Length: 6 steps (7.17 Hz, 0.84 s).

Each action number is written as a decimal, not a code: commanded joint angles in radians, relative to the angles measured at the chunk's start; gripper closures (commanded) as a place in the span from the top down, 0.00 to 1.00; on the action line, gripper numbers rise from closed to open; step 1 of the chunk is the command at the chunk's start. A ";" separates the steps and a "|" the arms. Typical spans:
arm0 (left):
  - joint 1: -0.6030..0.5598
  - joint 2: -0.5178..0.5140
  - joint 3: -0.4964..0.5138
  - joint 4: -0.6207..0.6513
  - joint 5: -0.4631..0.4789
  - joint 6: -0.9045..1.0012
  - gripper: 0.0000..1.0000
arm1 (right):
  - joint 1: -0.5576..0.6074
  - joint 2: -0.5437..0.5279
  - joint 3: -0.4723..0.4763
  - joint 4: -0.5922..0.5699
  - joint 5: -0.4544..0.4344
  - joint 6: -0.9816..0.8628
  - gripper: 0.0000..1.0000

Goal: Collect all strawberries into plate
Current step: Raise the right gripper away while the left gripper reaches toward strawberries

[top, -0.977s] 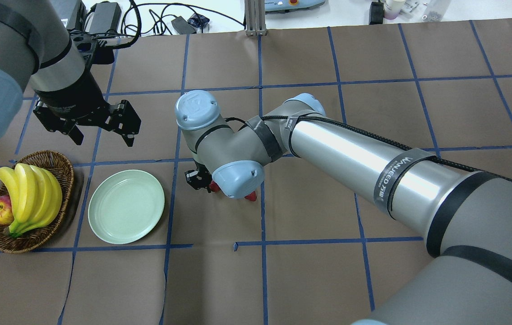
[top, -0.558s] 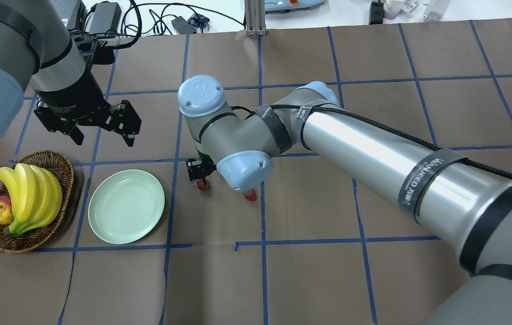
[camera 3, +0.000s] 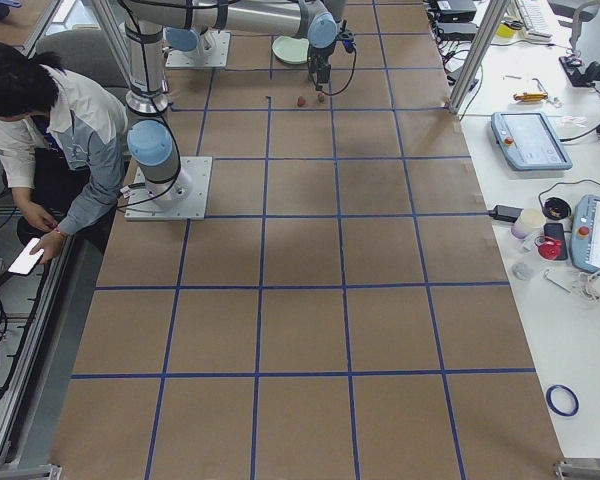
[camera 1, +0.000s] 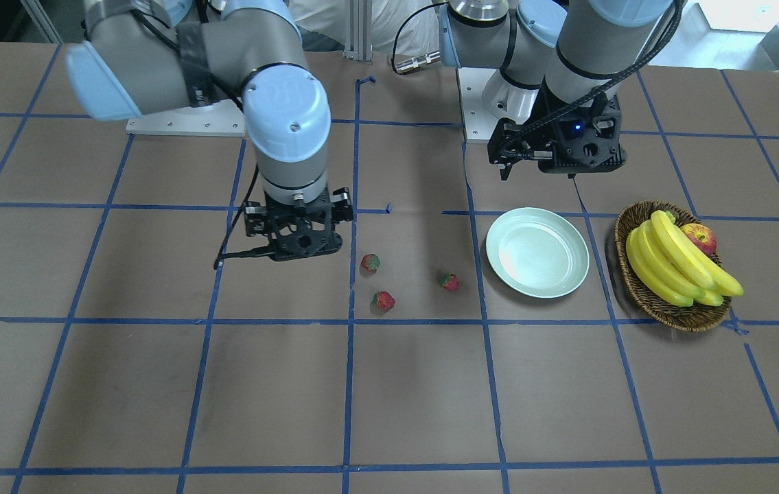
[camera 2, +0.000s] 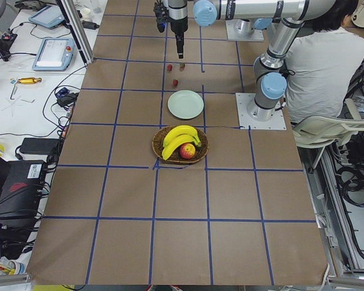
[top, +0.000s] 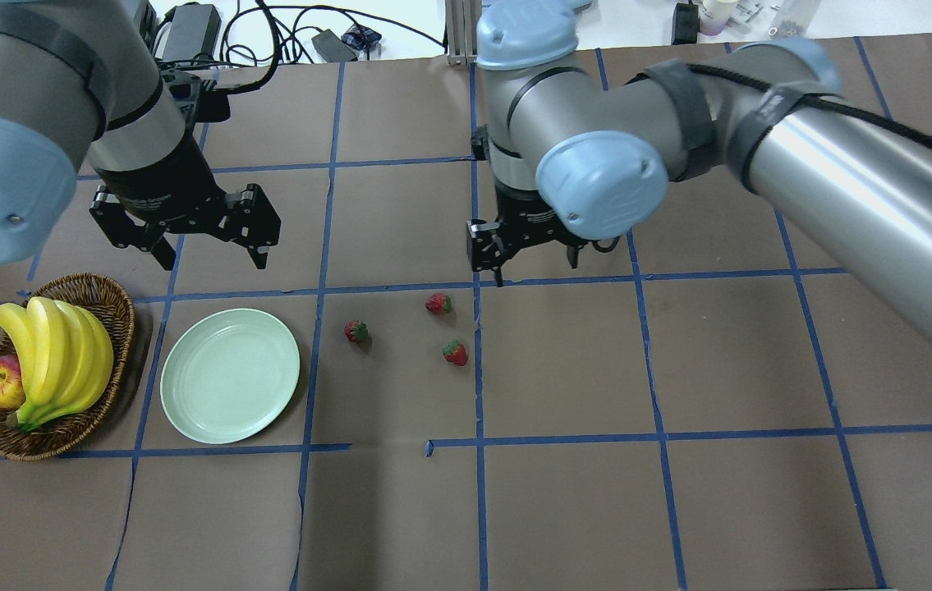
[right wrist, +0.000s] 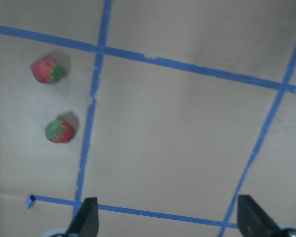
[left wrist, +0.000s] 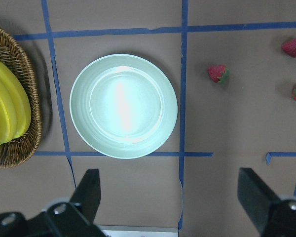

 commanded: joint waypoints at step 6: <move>-0.062 -0.235 -0.207 0.461 -0.095 -0.073 1.00 | -0.255 -0.099 0.011 0.078 -0.037 -0.183 1.00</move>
